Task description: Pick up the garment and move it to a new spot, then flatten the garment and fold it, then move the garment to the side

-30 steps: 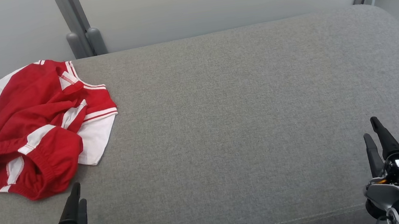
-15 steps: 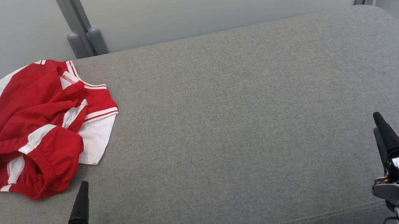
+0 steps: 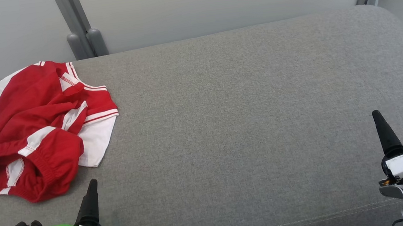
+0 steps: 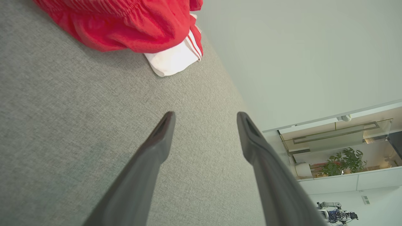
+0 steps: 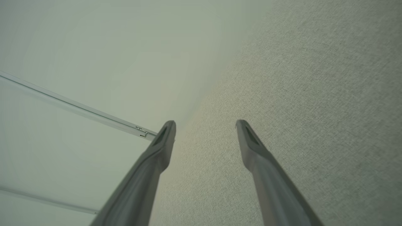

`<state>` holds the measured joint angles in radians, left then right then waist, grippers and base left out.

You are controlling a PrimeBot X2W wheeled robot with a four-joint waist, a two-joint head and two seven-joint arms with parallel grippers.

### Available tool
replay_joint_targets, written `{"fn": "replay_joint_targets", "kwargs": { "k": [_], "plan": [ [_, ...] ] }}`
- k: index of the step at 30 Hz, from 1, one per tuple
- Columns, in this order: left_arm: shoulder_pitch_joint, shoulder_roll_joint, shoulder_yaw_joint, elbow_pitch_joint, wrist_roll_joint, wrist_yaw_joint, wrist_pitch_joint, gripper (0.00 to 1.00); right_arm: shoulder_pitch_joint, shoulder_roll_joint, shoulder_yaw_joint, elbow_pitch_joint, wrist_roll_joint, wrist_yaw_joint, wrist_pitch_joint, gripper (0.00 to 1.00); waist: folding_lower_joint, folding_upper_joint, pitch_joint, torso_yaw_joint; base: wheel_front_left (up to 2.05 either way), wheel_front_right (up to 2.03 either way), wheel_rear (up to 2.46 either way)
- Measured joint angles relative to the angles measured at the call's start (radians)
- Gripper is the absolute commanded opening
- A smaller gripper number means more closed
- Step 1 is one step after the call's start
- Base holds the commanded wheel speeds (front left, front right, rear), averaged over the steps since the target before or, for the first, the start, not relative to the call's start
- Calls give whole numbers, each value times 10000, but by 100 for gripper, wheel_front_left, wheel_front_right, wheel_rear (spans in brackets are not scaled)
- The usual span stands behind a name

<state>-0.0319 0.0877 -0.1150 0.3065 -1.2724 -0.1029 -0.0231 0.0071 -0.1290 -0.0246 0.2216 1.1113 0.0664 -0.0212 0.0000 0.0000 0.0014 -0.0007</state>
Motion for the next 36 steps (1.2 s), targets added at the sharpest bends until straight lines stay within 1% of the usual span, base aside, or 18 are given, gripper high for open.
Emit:
{"fn": "replay_joint_targets", "kwargs": {
  "k": [1,3,7,10,13,18,22,23,27,36],
  "plan": [
    [-5,29,-113,0,199,81,-63,100,15,-65,82,-10,-326,-69,-58,100,0,0,-5,-9,0,0,0],
    [-17,36,-203,-4,594,153,-130,100,18,-119,167,-10,-646,-90,-144,100,0,0,-10,-16,0,0,0],
    [-162,115,-341,-36,1220,247,-234,100,24,-236,288,-15,-1198,-255,-272,100,0,0,-16,-19,0,0,0],
    [-225,174,-410,-52,1404,259,-328,100,27,-291,347,-25,-1488,-261,-357,100,0,0,-20,-17,0,0,0],
    [-243,209,-470,-77,1896,349,-441,100,27,-353,433,-54,-1927,-397,-464,100,0,0,-28,-15,0,0,0],
    [-244,295,-581,-121,2679,545,-616,100,27,-464,616,-79,-2650,-510,-593,100,0,0,-46,-12,0,0,0],
    [-247,385,-765,-176,3421,654,-755,100,28,-593,736,-81,-3216,-533,-767,100,0,0,-68,-12,0,0,0],
    [-247,393,-815,-188,3636,681,-761,100,28,-616,763,-79,-3331,-598,-805,100,0,0,-72,-11,0,0,0],
    [-250,456,-961,-238,4297,765,-938,100,29,-706,894,-73,-3866,-662,-938,100,0,0,-86,-6,0,0,0],
    [-253,531,-1200,-328,5595,867,-1243,100,29,-980,1066,-50,-5043,-773,-1252,100,0,0,-123,-6,0,0,0]
  ]
}}
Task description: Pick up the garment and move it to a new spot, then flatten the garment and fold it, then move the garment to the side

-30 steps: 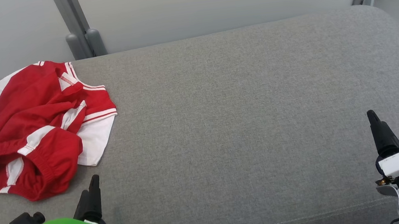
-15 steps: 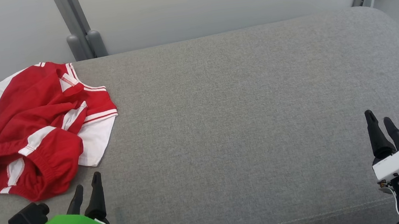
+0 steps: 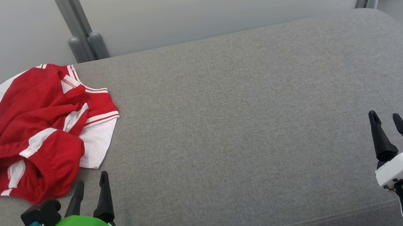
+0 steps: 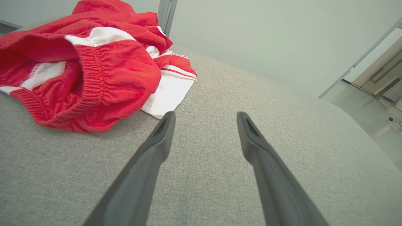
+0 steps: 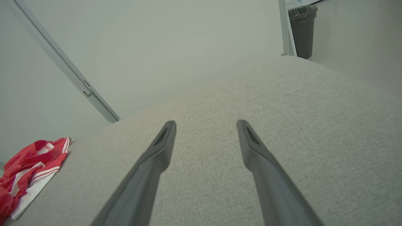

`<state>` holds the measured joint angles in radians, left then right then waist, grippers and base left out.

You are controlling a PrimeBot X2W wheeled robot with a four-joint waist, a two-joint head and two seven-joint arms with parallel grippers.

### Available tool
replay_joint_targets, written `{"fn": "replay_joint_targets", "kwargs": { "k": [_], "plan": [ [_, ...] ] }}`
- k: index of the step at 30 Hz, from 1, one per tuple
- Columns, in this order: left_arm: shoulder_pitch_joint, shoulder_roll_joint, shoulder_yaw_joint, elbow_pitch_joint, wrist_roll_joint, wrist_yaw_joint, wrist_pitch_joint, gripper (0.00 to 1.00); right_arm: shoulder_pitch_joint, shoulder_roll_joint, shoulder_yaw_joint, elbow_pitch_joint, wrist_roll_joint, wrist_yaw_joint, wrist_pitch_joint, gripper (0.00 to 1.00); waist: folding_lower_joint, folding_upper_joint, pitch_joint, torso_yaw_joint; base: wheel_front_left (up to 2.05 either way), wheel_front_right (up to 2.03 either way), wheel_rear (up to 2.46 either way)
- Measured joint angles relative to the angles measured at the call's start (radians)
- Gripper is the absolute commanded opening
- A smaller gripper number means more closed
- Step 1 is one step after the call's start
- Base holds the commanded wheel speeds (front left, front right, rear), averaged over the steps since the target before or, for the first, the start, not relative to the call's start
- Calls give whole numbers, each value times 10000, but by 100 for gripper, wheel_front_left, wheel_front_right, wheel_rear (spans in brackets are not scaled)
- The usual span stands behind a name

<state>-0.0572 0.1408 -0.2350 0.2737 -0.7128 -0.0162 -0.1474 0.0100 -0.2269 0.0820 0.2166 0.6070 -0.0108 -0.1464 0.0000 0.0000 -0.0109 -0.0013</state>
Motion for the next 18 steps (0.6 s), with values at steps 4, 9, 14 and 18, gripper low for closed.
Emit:
{"fn": "replay_joint_targets", "kwargs": {
  "k": [4,9,14,18],
  "plan": [
    [0,17,-50,-69,545,109,-130,100,0,-61,174,19,-479,-12,-128,100,0,0,-15,-41,0,0,0],
    [0,27,-242,-115,1225,109,-316,100,1,-267,253,130,-1112,-61,-303,100,0,0,-21,-88,0,0,0],
    [-1,29,-311,-171,1877,109,-491,100,0,-380,376,155,-1776,-84,-485,100,0,0,-18,-129,0,0,0],
    [-1,29,-368,-169,2380,109,-642,100,0,-497,454,165,-2243,-88,-619,100,0,0,-16,-155,0,0,0]
  ]
}}
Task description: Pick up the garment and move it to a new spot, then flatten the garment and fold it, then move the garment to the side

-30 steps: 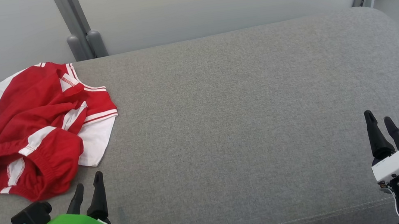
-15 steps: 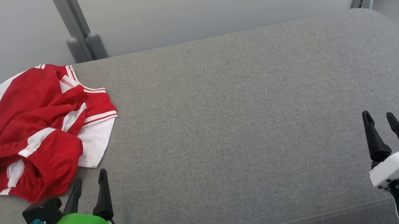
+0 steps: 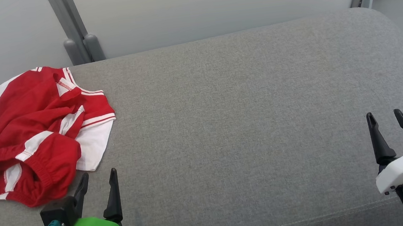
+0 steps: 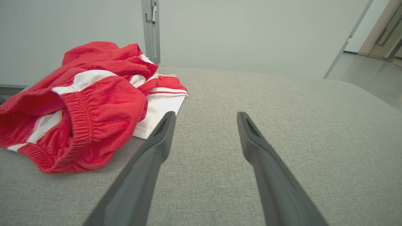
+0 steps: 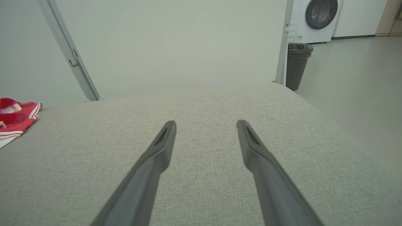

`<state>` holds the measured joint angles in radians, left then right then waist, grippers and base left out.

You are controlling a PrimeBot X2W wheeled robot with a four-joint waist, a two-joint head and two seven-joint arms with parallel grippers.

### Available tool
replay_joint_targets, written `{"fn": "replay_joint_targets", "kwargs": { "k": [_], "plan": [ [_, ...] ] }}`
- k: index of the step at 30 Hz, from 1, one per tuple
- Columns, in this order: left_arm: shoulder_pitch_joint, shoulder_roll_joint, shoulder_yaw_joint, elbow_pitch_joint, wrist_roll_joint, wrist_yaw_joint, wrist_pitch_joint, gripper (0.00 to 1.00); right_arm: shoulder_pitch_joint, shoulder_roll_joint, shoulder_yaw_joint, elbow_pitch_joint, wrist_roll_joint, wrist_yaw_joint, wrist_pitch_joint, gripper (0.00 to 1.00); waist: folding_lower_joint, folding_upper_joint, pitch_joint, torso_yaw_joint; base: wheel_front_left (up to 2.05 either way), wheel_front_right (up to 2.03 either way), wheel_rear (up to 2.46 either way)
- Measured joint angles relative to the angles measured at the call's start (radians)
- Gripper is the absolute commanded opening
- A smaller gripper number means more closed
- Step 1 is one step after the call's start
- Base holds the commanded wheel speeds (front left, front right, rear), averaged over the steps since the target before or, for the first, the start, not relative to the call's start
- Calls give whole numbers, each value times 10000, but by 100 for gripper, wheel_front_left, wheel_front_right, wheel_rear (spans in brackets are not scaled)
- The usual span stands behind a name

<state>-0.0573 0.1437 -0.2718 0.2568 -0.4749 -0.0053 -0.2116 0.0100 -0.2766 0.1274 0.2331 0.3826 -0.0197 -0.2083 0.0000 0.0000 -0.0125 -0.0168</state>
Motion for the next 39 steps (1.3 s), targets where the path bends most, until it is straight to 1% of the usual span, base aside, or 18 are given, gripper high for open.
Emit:
{"fn": "replay_joint_targets", "kwargs": {
  "k": [12,21,24,30,33,34,37,39],
  "plan": [
    [1,2,-2,63,1381,61,-399,100,-2,-132,244,-2,-1478,-8,-389,100,0,0,15,18,0,0,0],
    [1,-12,242,194,1384,52,-401,100,-3,-127,190,13,-1478,0,-389,100,0,0,13,72,0,0,0],
    [1,-38,222,228,1469,-40,-401,100,-2,-125,84,15,-1476,-2,-389,100,0,0,14,128,0,0,0],
    [-18,-209,203,288,1657,-127,-401,100,0,-127,44,13,-1494,13,-391,100,0,0,1,483,0,0,0],
    [-24,-230,282,328,1728,-132,-401,100,-1,-102,109,12,-1551,104,-391,100,0,0,-20,746,0,0,0],
    [-24,-230,349,378,1732,-136,-401,100,-1,-75,188,13,-1559,123,-391,100,0,0,-37,953,0,0,0],
    [-24,-232,391,439,1783,-138,-401,100,-2,-27,359,19,-1645,274,-391,100,0,0,-68,1299,0,0,0],
    [-24,-234,430,472,1806,-140,-401,100,-4,56,460,21,-1664,290,-391,100,0,0,-92,1548,0,0,0]
  ]
}}
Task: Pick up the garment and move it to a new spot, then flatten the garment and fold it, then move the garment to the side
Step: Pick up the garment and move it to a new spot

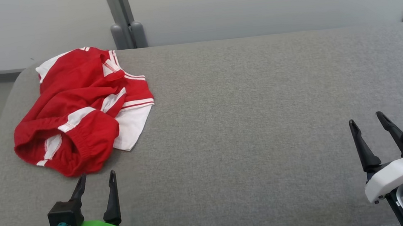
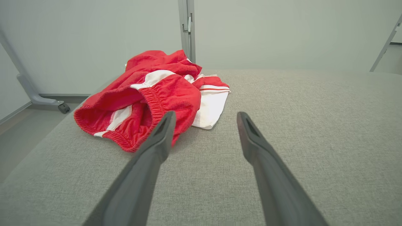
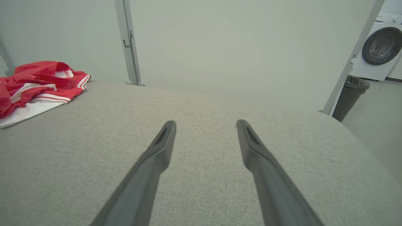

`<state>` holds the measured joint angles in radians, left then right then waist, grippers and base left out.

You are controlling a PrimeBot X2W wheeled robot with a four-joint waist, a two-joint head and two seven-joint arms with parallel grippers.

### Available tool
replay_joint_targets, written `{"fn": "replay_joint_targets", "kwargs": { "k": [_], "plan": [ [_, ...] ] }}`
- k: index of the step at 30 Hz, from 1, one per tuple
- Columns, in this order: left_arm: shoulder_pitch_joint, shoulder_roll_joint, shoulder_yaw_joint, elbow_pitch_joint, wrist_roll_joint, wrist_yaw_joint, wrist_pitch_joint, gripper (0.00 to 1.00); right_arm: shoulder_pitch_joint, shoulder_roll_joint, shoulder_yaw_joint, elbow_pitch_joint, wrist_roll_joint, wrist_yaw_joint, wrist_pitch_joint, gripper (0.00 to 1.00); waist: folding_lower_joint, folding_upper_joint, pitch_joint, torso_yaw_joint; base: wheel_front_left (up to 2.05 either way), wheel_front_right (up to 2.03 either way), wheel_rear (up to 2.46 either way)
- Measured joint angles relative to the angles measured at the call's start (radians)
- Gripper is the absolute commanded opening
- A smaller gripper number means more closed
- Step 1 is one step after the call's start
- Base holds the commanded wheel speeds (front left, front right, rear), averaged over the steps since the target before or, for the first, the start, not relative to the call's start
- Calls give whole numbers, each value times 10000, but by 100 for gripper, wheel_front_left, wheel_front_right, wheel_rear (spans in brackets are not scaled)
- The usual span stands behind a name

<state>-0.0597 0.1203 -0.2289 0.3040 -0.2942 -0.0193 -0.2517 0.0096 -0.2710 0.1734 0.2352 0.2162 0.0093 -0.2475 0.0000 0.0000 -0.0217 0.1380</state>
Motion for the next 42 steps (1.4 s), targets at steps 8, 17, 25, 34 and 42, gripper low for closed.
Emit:
{"fn": "replay_joint_targets", "kwargs": {
  "k": [8,17,25,34,42],
  "plan": [
    [1,-13,86,73,75,-86,0,100,-11,153,211,73,-161,169,0,100,0,0,-98,907,0,0,0],
    [63,-25,487,104,86,-176,0,100,-46,380,529,226,-341,341,0,100,0,0,-240,1876,0,0,0],
    [191,-69,769,38,65,-176,0,100,-221,476,667,311,-416,430,0,100,0,0,-206,1880,0,0,0],
    [132,-426,1193,25,-487,-251,0,100,-346,366,617,245,-479,430,0,100,0,0,136,1776,0,0,0],
    [-703,-635,1404,387,-1014,-334,0,100,-972,148,711,-119,-685,531,-2,100,0,0,814,1722,0,0,0]
  ]
}}
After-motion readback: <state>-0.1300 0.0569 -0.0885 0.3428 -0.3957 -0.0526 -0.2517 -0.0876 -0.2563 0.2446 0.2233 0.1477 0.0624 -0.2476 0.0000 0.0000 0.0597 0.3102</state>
